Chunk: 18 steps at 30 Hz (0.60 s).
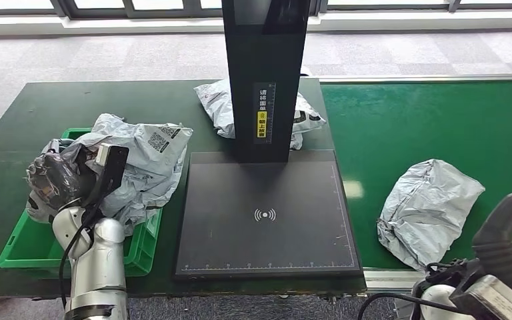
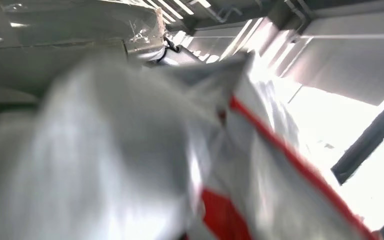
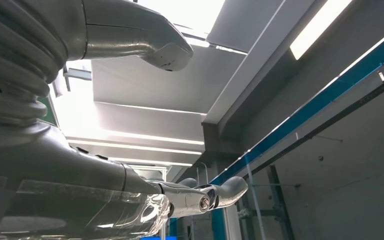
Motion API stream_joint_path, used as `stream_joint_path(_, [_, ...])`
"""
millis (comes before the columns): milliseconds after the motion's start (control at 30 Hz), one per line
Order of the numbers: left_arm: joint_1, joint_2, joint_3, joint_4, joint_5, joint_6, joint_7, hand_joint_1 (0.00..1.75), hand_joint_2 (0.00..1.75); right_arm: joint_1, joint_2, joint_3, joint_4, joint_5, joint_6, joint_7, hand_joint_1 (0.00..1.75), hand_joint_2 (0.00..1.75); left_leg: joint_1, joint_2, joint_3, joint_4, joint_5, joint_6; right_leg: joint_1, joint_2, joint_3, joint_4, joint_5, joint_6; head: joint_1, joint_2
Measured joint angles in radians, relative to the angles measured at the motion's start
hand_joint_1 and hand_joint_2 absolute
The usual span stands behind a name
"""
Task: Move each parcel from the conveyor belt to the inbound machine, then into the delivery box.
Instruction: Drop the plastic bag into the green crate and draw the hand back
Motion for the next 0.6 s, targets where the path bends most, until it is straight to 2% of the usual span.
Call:
stream_joint_path(33, [-0.009, 0.005, 0.005, 0.030, -0.026, 0.000, 0.040, 0.00, 1.75, 0.000, 0.000, 0.001, 0.000, 0.000, 0.000, 0.000, 0.00, 1.75, 0.000, 0.000, 0.000, 0.000, 0.000, 0.000, 0.000, 0.000, 0.000, 0.000, 0.000, 0.000, 0.000, 0.000])
stream_joint_path(167, [-0.052, 0.047, -0.003, 0.208, -0.117, 0.000, 0.247, 0.00, 1.75, 0.000, 0.000, 0.004, 0.000, 0.000, 0.000, 0.000, 0.00, 1.75, 0.000, -0.001, 0.000, 0.000, 0.001, 0.000, 0.000, -0.001, 0.001, 0.000, 0.000, 0.000, 0.000, 0.000])
stream_joint_path(233, [-0.078, 0.068, -0.026, 0.305, -0.130, 0.001, 0.319, 0.00, 1.75, -0.001, 0.000, 0.004, 0.000, 0.000, 0.000, 0.000, 0.00, 1.75, 0.000, -0.003, 0.001, 0.000, 0.001, 0.001, 0.000, -0.002, 0.002, 0.000, 0.000, 0.000, 0.000, 0.000])
stream_joint_path(400, [-0.125, 0.096, -0.068, 0.450, -0.134, 0.002, 0.339, 0.00, 1.75, -0.001, 0.000, 0.004, 0.000, 0.000, 0.000, 0.000, 0.00, 1.75, -0.001, -0.005, 0.002, 0.000, 0.001, 0.001, -0.001, -0.005, 0.004, 0.000, 0.000, 0.000, 0.000, 0.000])
stream_joint_path(600, [-0.142, 0.105, -0.080, 0.501, -0.124, 0.003, 0.315, 0.00, 1.75, -0.001, 0.000, 0.004, 0.000, 0.000, 0.000, 0.000, 0.00, 1.75, -0.001, -0.009, 0.003, 0.000, 0.002, 0.002, -0.002, -0.007, 0.007, 0.000, -0.001, 0.002, 0.000, 0.000])
